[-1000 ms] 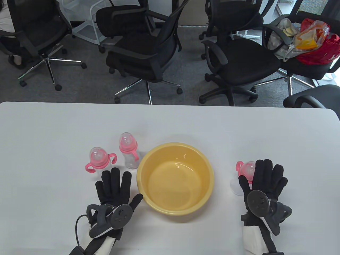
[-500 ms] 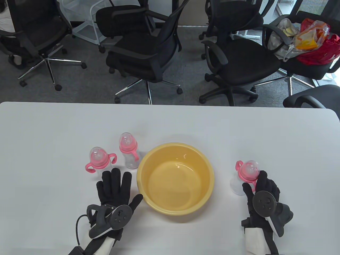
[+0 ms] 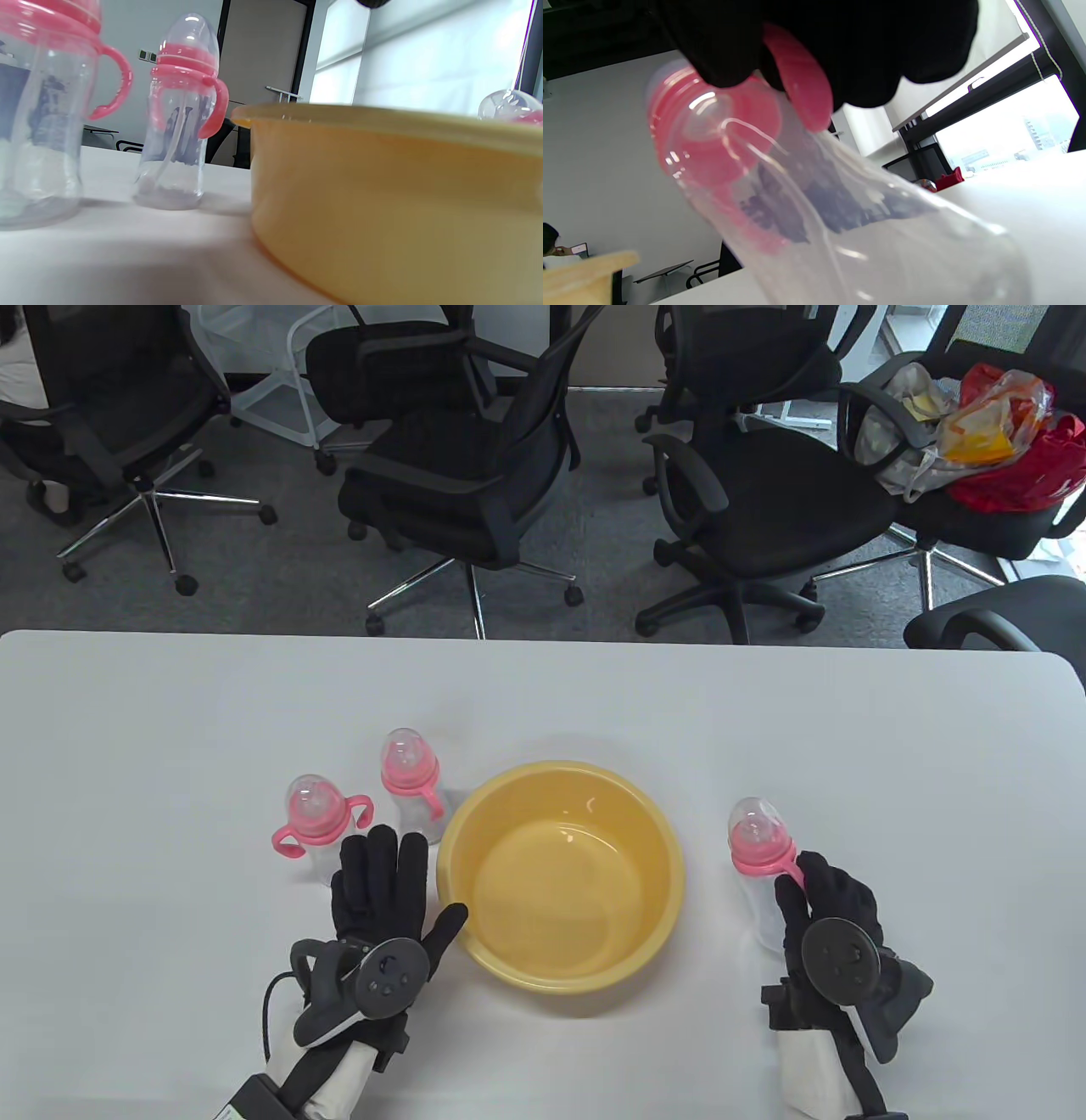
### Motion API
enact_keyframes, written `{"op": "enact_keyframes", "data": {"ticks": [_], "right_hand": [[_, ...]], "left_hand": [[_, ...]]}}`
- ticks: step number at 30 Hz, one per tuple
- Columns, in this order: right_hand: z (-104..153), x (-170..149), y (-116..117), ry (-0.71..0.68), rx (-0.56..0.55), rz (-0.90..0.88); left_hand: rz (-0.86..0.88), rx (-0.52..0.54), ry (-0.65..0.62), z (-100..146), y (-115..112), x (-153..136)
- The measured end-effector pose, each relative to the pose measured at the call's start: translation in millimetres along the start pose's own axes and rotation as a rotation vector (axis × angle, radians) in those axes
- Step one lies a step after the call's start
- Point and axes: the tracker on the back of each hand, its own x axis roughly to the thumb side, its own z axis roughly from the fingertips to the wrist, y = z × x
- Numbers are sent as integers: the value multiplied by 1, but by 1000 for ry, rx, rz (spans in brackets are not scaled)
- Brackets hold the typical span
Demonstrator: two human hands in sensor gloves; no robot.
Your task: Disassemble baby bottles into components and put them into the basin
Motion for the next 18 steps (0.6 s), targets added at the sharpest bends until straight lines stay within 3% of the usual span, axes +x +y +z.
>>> {"op": "enact_keyframes", "data": {"ticks": [8, 18], "right_hand": [[-1, 70, -28, -209, -127, -49], [20, 153, -27, -437, -159, -66]], "left_hand": [[290, 127, -26, -30, 32, 29], [751, 149, -81, -47, 31, 55]]}}
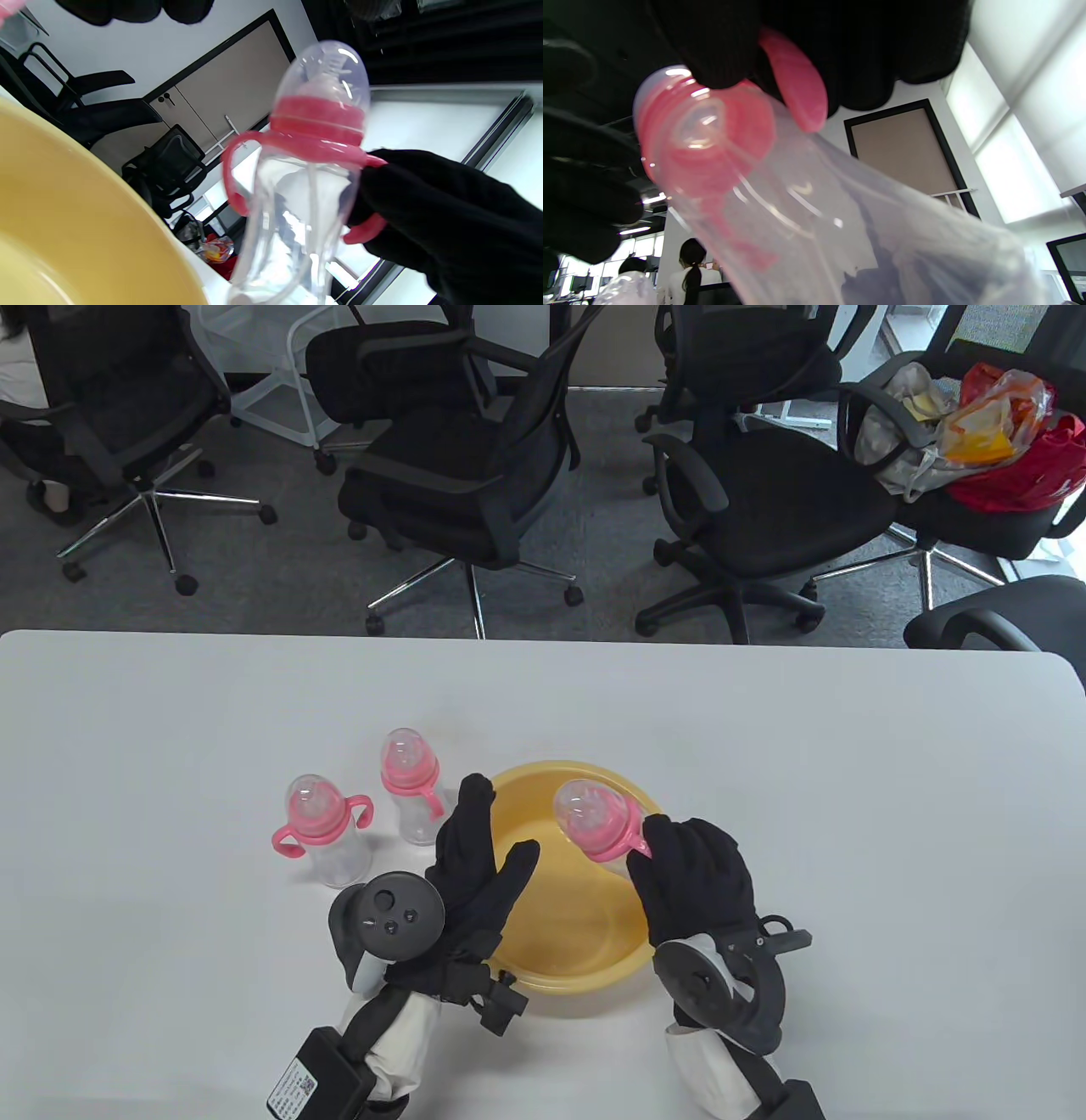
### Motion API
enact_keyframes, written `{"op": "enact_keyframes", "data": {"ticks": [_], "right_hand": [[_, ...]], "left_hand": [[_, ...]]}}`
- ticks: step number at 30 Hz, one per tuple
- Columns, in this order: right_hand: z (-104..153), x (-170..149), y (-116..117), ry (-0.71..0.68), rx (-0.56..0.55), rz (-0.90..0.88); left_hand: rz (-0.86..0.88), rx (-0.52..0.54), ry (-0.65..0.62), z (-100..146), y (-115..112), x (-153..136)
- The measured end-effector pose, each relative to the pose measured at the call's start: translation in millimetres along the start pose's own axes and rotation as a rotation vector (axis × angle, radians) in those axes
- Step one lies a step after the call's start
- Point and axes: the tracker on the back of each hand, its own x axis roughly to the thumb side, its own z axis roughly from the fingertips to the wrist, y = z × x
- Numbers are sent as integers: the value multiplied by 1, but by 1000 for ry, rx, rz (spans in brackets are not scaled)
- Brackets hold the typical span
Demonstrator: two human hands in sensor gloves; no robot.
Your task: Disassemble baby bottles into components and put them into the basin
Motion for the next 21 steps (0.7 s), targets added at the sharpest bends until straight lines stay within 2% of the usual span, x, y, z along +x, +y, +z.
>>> {"op": "enact_keyframes", "data": {"ticks": [5, 11, 17, 21], "right_hand": [[15, 25, 1, -86, -11, -12], [24, 41, 5, -131, -34, 7], [32, 32, 13, -137, 53, -27], [32, 15, 22, -119, 135, -79]], "left_hand": [[116, 10, -16, 5, -4, -1], [100, 119, -22, 9, -4, -2], [117, 202, 22, 9, 9, -14], [265, 266, 107, 8, 25, -34]]}}
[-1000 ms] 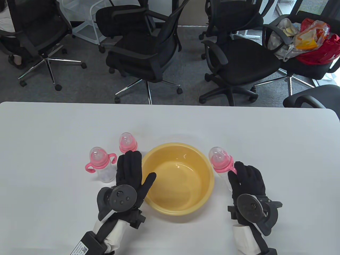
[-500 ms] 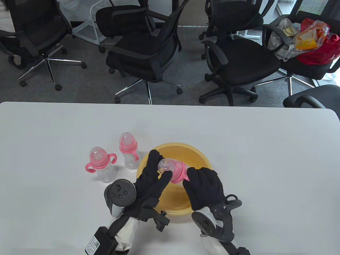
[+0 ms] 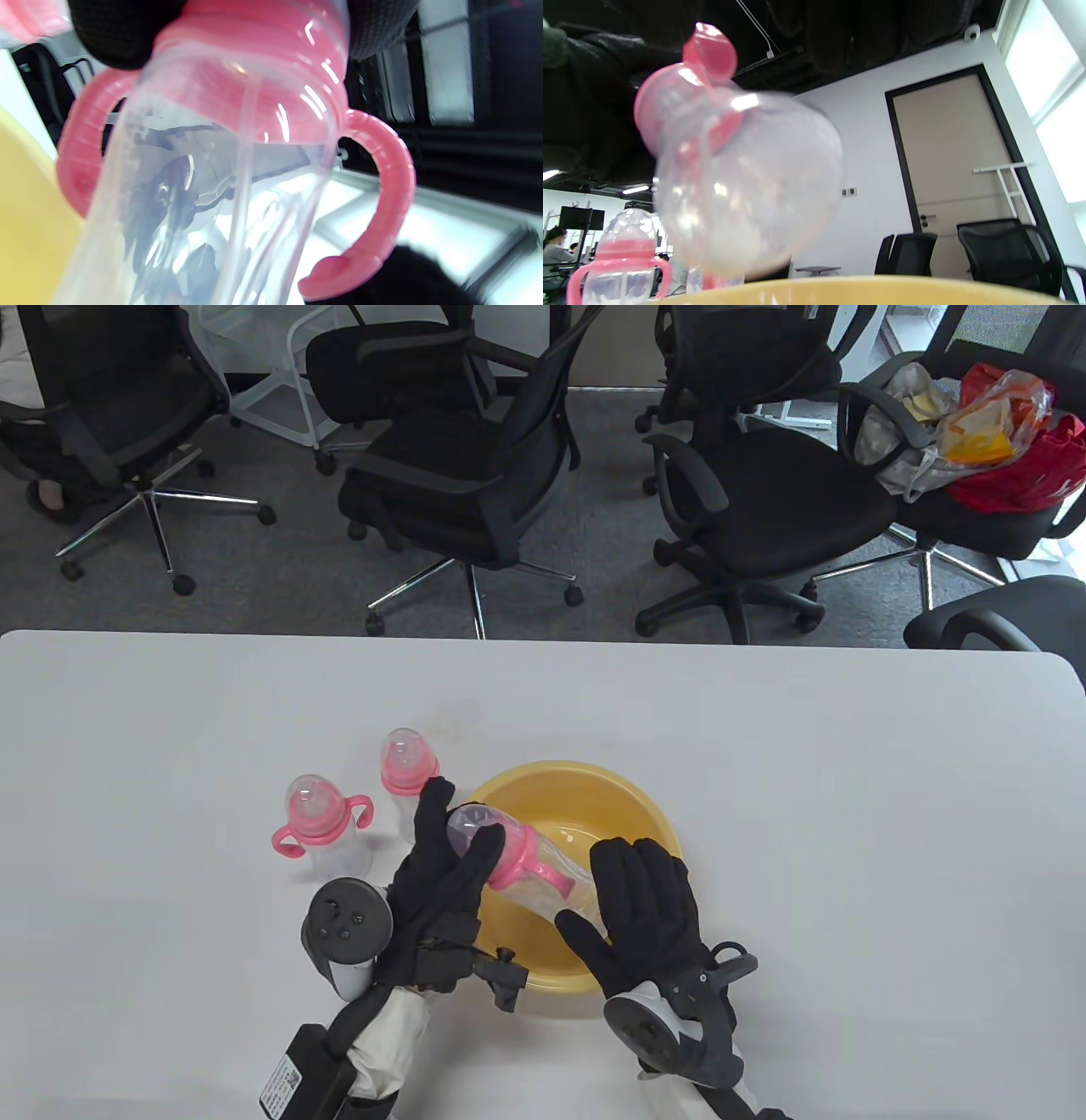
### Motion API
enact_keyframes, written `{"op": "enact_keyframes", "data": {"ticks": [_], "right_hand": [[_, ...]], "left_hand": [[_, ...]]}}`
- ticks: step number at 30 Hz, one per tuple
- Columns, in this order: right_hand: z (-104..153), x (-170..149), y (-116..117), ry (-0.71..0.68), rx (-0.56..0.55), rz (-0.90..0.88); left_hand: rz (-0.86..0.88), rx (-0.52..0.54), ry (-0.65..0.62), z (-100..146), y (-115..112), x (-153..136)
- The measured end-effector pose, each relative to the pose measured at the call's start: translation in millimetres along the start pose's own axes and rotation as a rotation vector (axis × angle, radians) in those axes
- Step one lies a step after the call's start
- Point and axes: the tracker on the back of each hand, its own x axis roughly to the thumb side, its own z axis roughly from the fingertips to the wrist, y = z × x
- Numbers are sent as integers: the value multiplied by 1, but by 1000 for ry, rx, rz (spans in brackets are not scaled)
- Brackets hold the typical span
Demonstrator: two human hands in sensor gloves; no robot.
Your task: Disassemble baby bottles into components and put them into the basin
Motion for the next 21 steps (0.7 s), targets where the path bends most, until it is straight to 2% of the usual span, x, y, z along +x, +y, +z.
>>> {"op": "enact_keyframes", "data": {"ticks": [5, 8, 10, 13, 16, 19, 21], "right_hand": [[-3, -13, 13, 4, 167, -304], [-4, -14, 19, -19, 223, -537], [-3, -11, 24, -23, 239, -596], [-2, -11, 24, -18, 189, -564], [1, -10, 20, -19, 58, -482], [3, -2, 16, -94, 27, -318], [4, 5, 14, -135, 16, -279]], "left_hand": [[214, 25, 94, -5, 15, -14], [259, -28, 111, -7, 12, -20], [302, -52, 137, -6, 6, -23], [330, -17, 167, -5, 2, -29], [459, -75, 227, -3, -3, -34], [649, -101, 325, 0, -11, -33], [661, -77, 341, 1, -12, -33]]}}
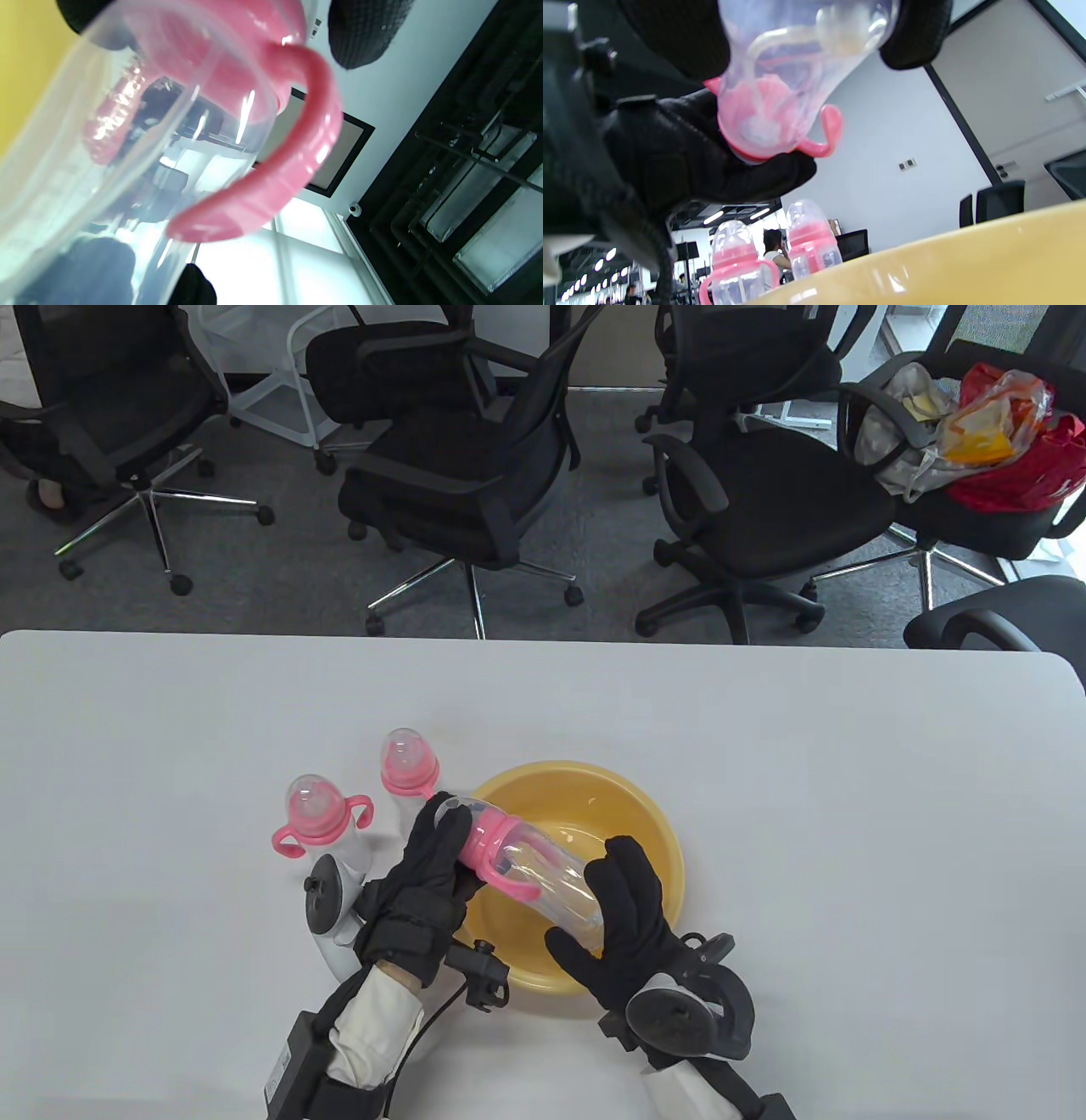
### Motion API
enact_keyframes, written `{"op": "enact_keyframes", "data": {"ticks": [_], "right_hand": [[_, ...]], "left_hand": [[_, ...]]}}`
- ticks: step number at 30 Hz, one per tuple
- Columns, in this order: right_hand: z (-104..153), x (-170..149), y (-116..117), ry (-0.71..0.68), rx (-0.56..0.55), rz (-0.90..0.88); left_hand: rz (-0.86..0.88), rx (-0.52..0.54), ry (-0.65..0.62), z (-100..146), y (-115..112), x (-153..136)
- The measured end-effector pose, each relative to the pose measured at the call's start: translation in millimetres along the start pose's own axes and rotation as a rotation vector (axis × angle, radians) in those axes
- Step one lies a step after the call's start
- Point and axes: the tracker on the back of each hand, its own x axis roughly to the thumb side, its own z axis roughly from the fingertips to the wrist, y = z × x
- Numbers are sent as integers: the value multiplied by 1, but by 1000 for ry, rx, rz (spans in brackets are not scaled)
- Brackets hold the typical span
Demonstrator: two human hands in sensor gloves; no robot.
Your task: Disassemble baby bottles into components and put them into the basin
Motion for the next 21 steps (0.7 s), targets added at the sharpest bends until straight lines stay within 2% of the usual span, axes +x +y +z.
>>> {"op": "enact_keyframes", "data": {"ticks": [6, 8, 11, 16, 21], "right_hand": [[-3, 12, 0, -53, 25, 33], [-4, 6, -1, -24, 39, -53], [-5, -4, -2, 28, 65, -202], [-6, -7, -5, 53, 57, -246], [-6, -15, -7, 98, 51, -384]], "left_hand": [[1, 7, -2, -3, 5, -3], [-17, -41, -24, -6, 6, -5], [-35, -52, -54, -7, 4, -5], [-64, -75, -79, -7, 4, -3], [-115, -101, -154, -6, 1, 3]]}}
